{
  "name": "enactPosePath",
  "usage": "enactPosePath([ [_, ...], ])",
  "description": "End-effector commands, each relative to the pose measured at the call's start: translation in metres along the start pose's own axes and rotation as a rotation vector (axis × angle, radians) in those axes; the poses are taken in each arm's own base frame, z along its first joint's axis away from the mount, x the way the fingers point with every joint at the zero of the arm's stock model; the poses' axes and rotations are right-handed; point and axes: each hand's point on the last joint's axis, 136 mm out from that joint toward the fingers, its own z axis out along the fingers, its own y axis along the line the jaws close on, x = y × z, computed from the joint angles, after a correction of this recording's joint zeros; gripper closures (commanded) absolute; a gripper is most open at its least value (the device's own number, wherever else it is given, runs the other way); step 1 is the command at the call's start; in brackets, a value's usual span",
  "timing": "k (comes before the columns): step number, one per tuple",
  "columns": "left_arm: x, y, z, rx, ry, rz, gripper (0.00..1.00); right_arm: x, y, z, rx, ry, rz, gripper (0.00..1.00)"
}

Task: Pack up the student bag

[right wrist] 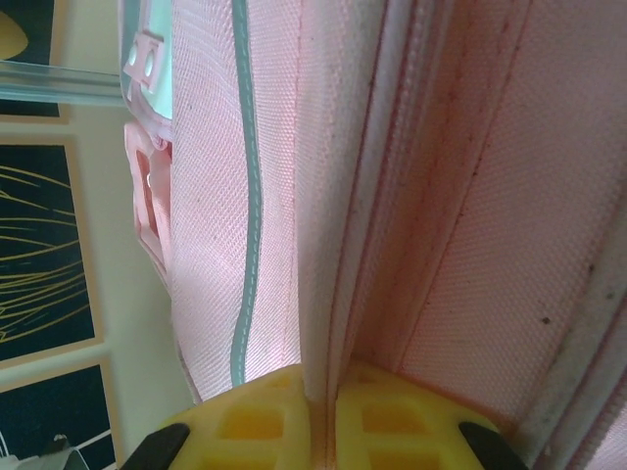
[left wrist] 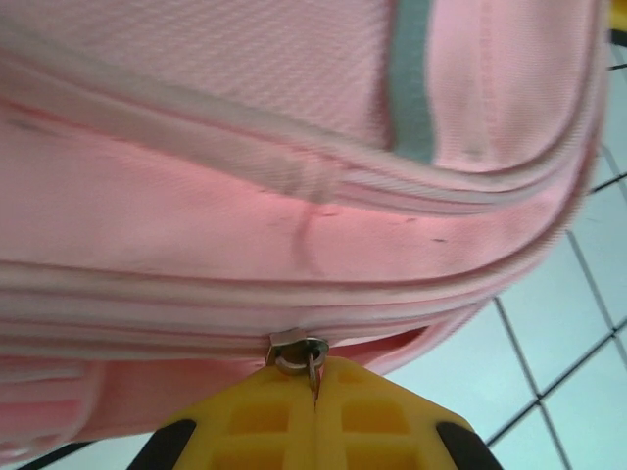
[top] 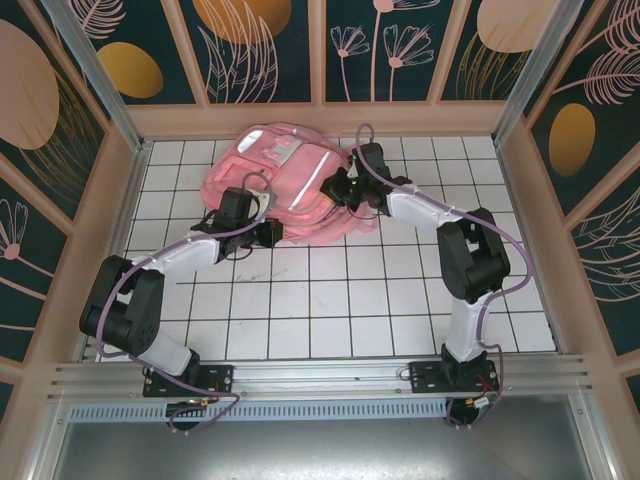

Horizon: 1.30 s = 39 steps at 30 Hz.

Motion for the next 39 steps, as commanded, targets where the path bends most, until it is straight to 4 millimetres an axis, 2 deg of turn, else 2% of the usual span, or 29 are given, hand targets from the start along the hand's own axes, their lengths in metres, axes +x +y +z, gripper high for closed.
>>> enactPosePath([
  [1, -0.003, -0.060, -0.005, 0.235, -0.011, 0.009, 1.00, -0.002, 0.048, -0.005, -0.122, -0.061, -0.040, 0.90],
  [2, -0.004, -0.066, -0.002, 0.248, -0.012, 0.008, 1.00, 0.007, 0.050, -0.001, -0.125, -0.048, -0.040, 0.90],
  [5, -0.011, -0.087, 0.005, 0.303, -0.031, 0.000, 1.00, 0.021, 0.049, 0.005, -0.120, -0.029, -0.034, 0.90],
  [9, -0.023, -0.096, 0.005, 0.327, -0.081, -0.024, 1.00, 0.017, 0.031, 0.002, -0.067, -0.050, -0.034, 0.87],
  [11, -0.024, -0.088, 0.005, 0.271, -0.082, -0.042, 0.88, 0.013, 0.018, -0.006, -0.034, -0.067, -0.047, 0.75],
  [14, -0.019, -0.072, 0.003, 0.174, -0.056, -0.085, 0.61, 0.017, 0.003, -0.024, 0.040, -0.091, -0.116, 0.58],
  [16, -0.014, -0.064, -0.002, 0.140, -0.041, -0.124, 0.50, 0.020, -0.007, -0.037, 0.103, -0.103, -0.185, 0.54],
  [19, -0.013, -0.052, -0.016, 0.106, -0.061, -0.199, 0.43, 0.021, -0.025, -0.057, 0.217, -0.125, -0.327, 0.52],
  [21, -0.015, -0.036, -0.028, 0.063, -0.095, -0.266, 0.36, 0.035, -0.027, -0.060, 0.255, -0.099, -0.456, 0.52],
  [25, -0.016, 0.007, -0.051, -0.068, -0.172, -0.426, 0.31, 0.071, -0.029, -0.052, 0.330, -0.002, -0.689, 0.52],
  [28, -0.015, 0.029, -0.063, -0.157, -0.221, -0.497, 0.29, 0.096, -0.025, -0.035, 0.343, 0.073, -0.768, 0.52],
  [30, -0.015, 0.036, -0.067, -0.191, -0.241, -0.524, 0.27, 0.109, -0.024, -0.022, 0.358, 0.102, -0.780, 0.52],
  [34, -0.012, 0.044, -0.069, -0.221, -0.256, -0.568, 0.26, 0.120, -0.024, -0.002, 0.388, 0.109, -0.749, 0.55],
  [39, -0.010, 0.048, -0.066, -0.233, -0.253, -0.588, 0.25, 0.117, -0.022, 0.013, 0.393, 0.080, -0.686, 0.61],
])
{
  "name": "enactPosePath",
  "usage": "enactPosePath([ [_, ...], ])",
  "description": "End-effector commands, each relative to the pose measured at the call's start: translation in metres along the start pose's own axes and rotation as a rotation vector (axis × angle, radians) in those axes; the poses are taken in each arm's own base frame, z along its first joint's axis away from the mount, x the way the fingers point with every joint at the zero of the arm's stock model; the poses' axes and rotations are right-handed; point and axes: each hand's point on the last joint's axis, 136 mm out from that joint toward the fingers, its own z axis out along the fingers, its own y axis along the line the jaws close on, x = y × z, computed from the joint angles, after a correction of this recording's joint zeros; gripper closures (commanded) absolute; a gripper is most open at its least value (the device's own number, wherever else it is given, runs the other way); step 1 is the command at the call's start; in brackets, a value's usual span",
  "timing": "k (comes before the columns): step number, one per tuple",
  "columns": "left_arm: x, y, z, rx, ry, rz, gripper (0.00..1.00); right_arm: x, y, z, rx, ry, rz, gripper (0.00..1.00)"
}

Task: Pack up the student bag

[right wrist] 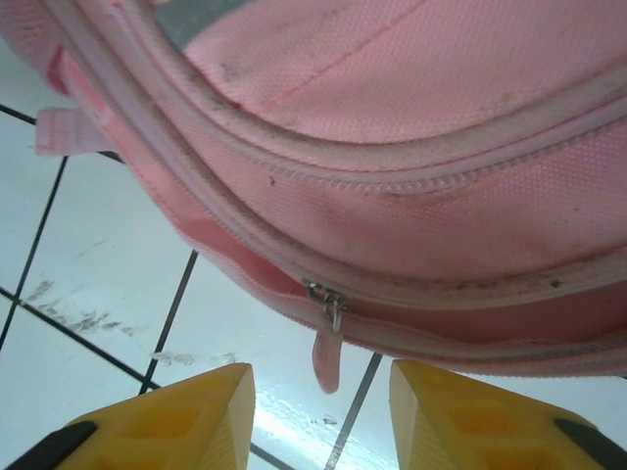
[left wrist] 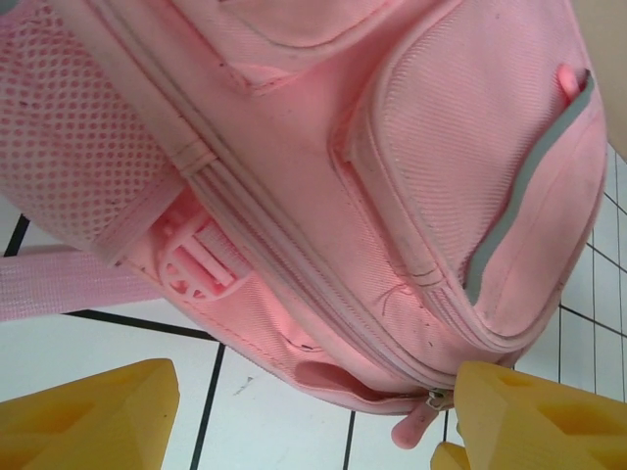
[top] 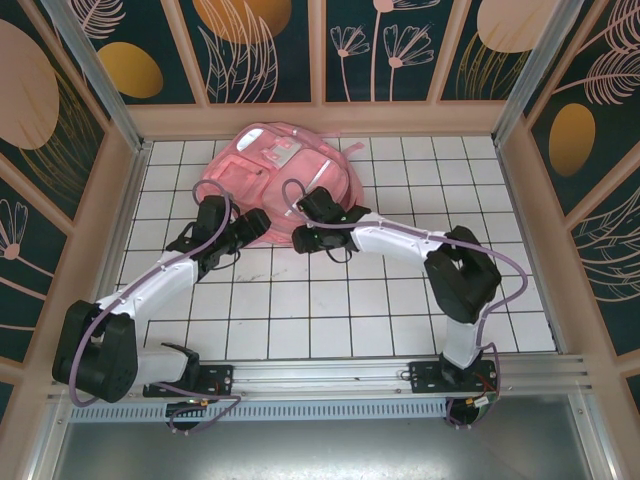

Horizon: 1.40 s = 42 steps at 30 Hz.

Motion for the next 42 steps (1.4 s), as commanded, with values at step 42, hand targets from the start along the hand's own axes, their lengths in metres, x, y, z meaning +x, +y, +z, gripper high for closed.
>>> enactPosePath([
  [42, 0.010, -0.043, 0.033, 0.406, 0.074, -0.435, 0.39, -0.071, 0.059, -0.056, -0.086, -0.156, -0.090, 1.00],
])
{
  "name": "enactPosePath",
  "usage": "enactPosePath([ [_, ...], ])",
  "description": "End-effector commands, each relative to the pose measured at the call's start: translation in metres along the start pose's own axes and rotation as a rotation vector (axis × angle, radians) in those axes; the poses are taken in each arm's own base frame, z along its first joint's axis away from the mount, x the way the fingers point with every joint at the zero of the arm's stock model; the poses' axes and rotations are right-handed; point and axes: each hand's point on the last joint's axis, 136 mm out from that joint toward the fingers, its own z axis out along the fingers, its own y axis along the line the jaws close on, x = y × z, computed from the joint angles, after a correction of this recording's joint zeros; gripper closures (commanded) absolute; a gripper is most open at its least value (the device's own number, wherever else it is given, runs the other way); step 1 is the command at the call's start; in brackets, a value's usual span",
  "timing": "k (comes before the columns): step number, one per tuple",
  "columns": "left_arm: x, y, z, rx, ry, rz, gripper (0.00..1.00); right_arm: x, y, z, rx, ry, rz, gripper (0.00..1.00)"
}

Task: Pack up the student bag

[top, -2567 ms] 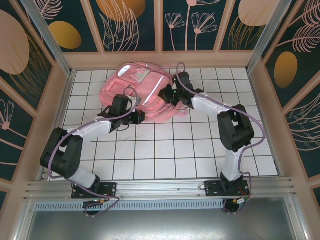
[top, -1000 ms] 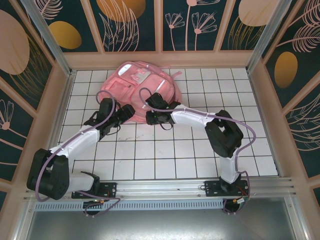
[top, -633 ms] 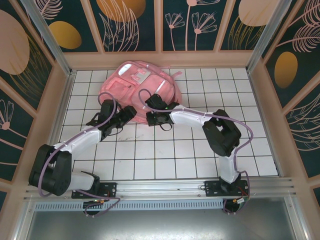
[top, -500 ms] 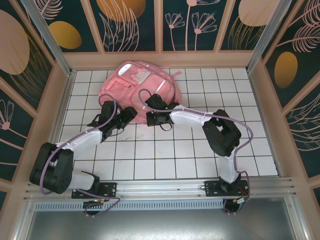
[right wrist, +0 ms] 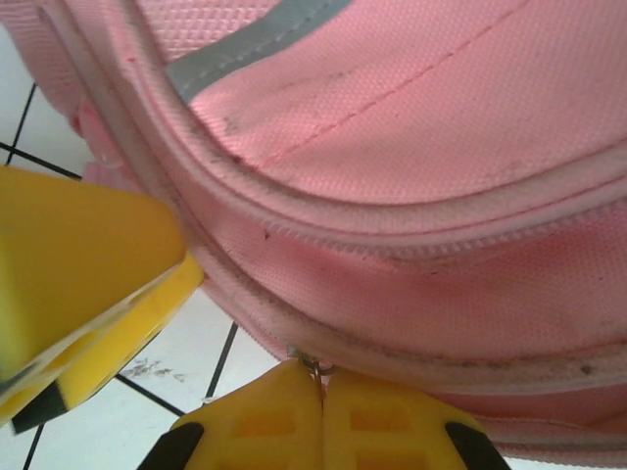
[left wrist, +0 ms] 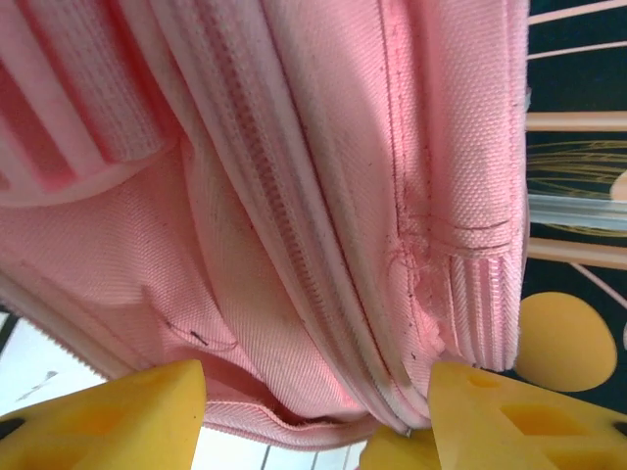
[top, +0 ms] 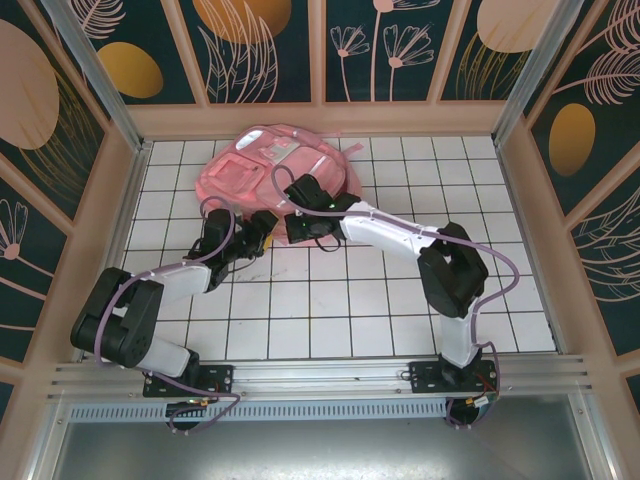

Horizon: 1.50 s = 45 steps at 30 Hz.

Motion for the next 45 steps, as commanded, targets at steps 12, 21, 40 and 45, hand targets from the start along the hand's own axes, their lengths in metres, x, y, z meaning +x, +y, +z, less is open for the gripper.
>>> enactPosePath([
  [12, -0.016, -0.016, 0.000, 0.050, -0.074, -0.047, 0.63, -0.021, 0.057, -0.037, -0.098, -0.067, -0.230, 1.00],
  [21, -0.024, 0.005, 0.005, -0.032, -0.115, -0.072, 0.88, 0.004, 0.016, -0.032, 0.169, 0.012, -0.357, 1.00],
  [40, -0.016, -0.019, -0.002, 0.017, -0.064, -0.009, 1.00, 0.024, 0.019, -0.039, -0.107, 0.060, -0.304, 0.60],
  [45, -0.013, -0.035, -0.003, 0.066, -0.034, -0.033, 1.00, 0.022, 0.024, -0.025, -0.134, 0.061, -0.270, 0.54],
])
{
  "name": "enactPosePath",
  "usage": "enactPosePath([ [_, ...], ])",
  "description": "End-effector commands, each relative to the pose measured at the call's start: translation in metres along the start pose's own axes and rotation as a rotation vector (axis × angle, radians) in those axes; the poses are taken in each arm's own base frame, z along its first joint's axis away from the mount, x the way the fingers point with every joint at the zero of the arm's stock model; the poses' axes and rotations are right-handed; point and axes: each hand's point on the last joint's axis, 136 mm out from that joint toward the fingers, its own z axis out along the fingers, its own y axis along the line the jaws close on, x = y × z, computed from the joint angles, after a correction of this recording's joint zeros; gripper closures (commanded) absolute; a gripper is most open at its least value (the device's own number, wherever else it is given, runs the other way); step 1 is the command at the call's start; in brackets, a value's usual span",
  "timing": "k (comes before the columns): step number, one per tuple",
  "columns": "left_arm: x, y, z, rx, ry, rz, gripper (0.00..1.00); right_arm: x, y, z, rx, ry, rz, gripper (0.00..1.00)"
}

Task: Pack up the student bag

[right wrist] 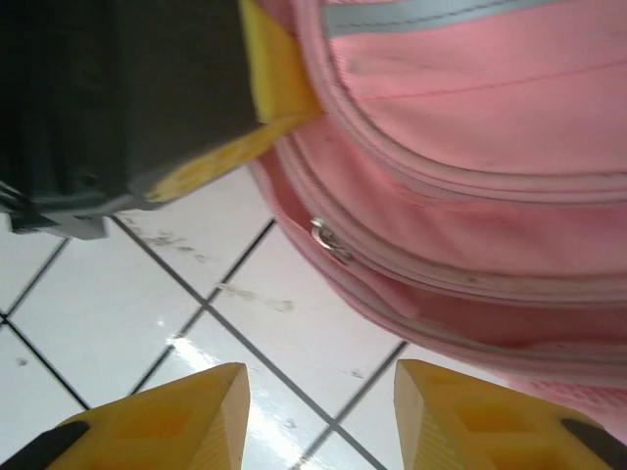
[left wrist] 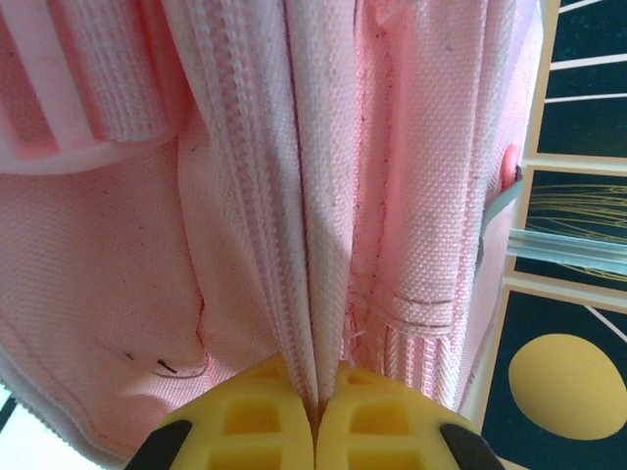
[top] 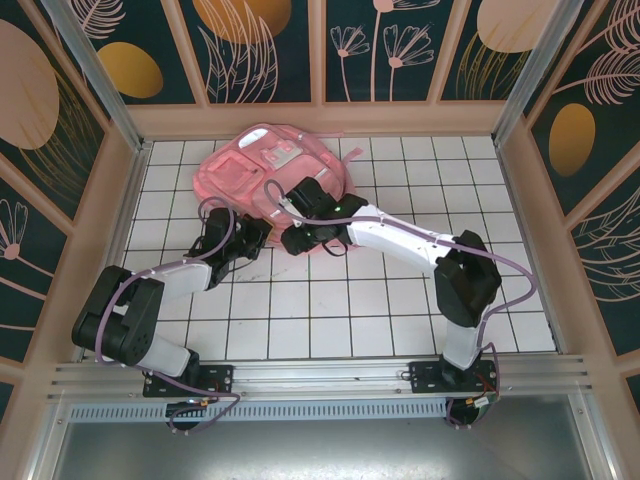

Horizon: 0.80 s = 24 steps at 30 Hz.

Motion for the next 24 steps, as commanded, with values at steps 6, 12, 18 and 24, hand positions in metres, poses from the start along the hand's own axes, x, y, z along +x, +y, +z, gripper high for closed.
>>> enactPosePath([
  [6, 0.000, -0.051, -0.007, 0.140, 0.028, 0.012, 1.00, -0.006, -0.014, 0.016, 0.002, -0.013, 0.106, 0.44],
  [12, 0.001, -0.062, -0.008, 0.165, 0.041, 0.016, 0.99, 0.000, -0.026, 0.024, 0.018, -0.001, 0.150, 0.43],
  [18, 0.002, -0.067, -0.010, 0.178, 0.050, 0.013, 0.99, -0.004, -0.035, 0.032, 0.021, -0.004, 0.163, 0.46],
  [24, 0.002, -0.072, -0.010, 0.189, 0.056, 0.011, 0.99, -0.001, -0.030, 0.040, -0.011, 0.018, 0.158, 0.49],
])
